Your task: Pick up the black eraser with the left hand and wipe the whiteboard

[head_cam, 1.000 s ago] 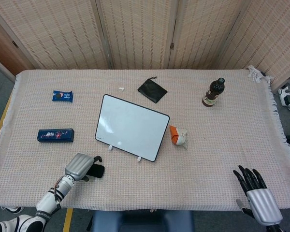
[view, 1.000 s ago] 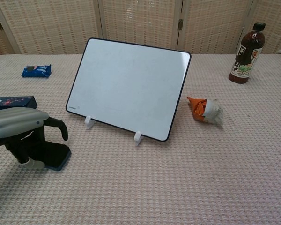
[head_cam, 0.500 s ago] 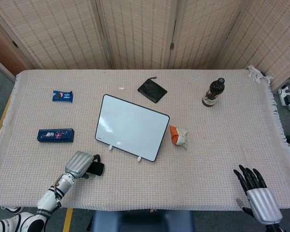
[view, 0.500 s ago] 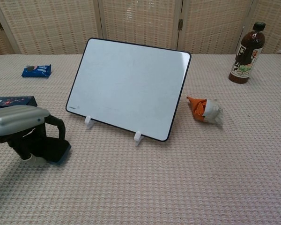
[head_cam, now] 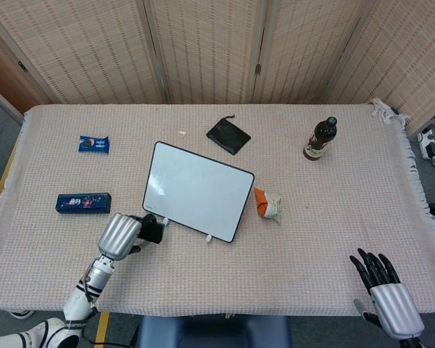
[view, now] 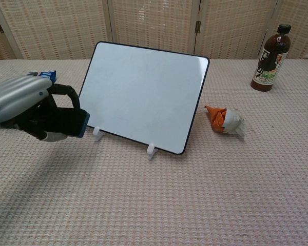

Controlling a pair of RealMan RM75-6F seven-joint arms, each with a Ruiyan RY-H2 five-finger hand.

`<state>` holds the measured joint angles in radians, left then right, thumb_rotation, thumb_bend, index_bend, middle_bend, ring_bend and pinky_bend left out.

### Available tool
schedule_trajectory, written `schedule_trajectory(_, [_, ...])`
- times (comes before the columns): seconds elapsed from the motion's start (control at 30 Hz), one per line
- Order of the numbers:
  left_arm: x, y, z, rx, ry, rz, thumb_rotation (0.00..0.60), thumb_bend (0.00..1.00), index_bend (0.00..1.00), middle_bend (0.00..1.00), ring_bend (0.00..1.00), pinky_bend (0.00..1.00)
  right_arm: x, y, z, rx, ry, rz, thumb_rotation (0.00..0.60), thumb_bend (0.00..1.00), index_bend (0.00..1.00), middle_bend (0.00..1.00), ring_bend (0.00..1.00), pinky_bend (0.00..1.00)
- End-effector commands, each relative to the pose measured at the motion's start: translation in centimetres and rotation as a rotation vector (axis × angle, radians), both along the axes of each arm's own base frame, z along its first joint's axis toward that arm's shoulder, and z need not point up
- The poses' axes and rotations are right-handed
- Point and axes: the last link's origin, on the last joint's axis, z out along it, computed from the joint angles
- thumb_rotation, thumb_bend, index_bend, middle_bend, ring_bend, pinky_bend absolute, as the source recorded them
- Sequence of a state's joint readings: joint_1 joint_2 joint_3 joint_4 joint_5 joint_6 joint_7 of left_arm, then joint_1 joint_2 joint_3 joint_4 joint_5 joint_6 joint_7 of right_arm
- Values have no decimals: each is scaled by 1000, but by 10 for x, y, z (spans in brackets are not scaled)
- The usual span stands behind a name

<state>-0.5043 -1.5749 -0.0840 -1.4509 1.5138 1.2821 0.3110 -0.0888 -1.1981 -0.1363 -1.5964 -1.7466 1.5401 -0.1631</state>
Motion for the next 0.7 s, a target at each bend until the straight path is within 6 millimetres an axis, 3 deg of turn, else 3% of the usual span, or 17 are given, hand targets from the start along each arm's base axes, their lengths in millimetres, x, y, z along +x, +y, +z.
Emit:
schedule_trajectory(0.03, [24,5,-10,139,18,-88,600,316,656,1000,867,922,0,0,2,-1,-6,2,600,320,0,0,0,0])
schedule_trajectory(0.47, [108,26,-64,272,93,-240,600,327,650,1000,869,922,-4,-4,12,-18,-48,-21,600,320,0,0,0,0])
schedule_trajectory(0.7, [130,32,-91,241,146,-264,600,326,646,1000,869,923,-6,-6,19,-26,-69,-34,600,320,0,0,0,0])
